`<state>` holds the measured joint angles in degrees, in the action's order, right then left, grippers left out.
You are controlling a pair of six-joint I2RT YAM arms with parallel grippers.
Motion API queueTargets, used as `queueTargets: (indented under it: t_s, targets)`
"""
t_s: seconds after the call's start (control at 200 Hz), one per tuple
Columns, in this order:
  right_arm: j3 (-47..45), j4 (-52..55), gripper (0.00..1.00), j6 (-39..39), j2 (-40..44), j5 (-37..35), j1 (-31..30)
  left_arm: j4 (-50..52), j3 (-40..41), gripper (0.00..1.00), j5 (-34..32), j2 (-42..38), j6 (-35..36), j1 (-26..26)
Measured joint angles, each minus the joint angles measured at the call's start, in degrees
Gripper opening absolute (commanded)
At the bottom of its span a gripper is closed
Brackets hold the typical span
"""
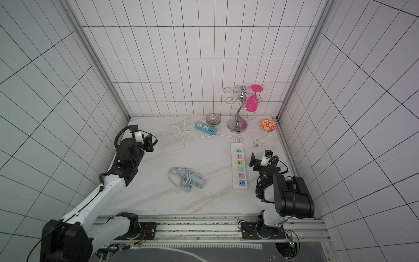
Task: Wrap the cord around the power strip
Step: Reset both arms
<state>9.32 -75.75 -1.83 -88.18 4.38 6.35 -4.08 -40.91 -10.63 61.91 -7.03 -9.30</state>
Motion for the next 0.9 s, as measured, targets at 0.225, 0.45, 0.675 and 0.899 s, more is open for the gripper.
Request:
queueTargets:
  t_s: [0.225,0.45,0.675,0.899]
  targets:
    - [1.7,3.1,0.99,1.1,-0.2,-0.9,-1.6,-3.4,2.0,0.42,-3.3,1.1,2.6,1.0]
    - [1.7,3.9,0.99,1.3,-0.2,-1.2,-1.7,-14.9,10.5,0.42,-4.9,5.9,4.7,1.9]
    - [1.7,4.5,0.99,1.5,-0.2,-1.5,-1.9,-27.8,17.2,0.42,-6.8,14.5,5.8,2.0]
    - [1.7,4.5,0.99,1.7,-0.2,-1.9,-1.9,-44.1,23.9,0.41,-6.9,19.3,5.4,4.1]
